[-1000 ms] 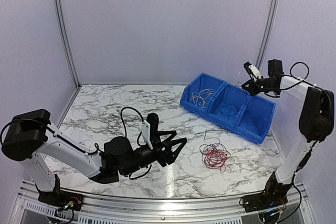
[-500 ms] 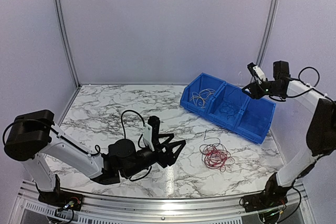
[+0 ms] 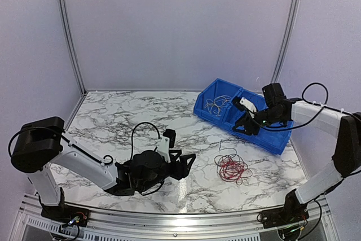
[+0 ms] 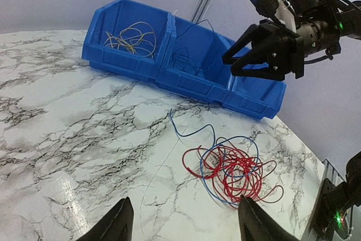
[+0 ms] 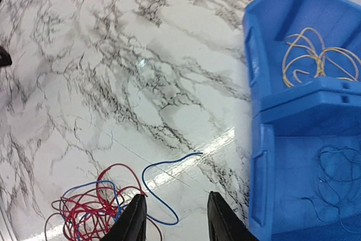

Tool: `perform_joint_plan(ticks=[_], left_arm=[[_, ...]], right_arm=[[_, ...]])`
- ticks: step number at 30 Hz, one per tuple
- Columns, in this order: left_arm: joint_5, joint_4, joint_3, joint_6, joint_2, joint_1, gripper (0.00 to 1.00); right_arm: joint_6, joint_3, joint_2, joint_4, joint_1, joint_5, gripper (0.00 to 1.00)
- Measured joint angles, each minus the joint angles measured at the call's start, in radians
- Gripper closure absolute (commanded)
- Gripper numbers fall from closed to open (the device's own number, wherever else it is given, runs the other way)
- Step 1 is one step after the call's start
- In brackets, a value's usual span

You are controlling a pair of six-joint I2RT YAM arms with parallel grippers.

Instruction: Untangle the cables

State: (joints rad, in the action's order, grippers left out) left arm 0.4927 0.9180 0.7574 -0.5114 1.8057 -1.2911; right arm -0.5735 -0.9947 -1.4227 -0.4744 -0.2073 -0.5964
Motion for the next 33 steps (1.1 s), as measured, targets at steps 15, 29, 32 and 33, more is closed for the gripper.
perform_joint_plan(ticks=[15,29,32,33], left_arm=[[-0.043,-0.079,0.0,-0.08,0.008,0.008,0.35],[-0.07,-0.083,0.0,-0.1,0.019,0.008,0.35],[-0.074,-0.085,0.0,-0.103,0.022,0.008,0.35],[-0.074,-0.085,0.0,-0.103,0.024,0.008,0.35]], right_arm=[[-0.143,-0.001,-0.216,-0.076,-0.259,0.217,0.51],[-0.122,-0.004,-0.289,-0.039,-0.272,0.398,0.87],[-0.109,-0.016,-0.286,-0.032,-0.272,0.403,0.96],[-0.107,-0.018,-0.283,-0.028,-0.272,0.402,1.0]])
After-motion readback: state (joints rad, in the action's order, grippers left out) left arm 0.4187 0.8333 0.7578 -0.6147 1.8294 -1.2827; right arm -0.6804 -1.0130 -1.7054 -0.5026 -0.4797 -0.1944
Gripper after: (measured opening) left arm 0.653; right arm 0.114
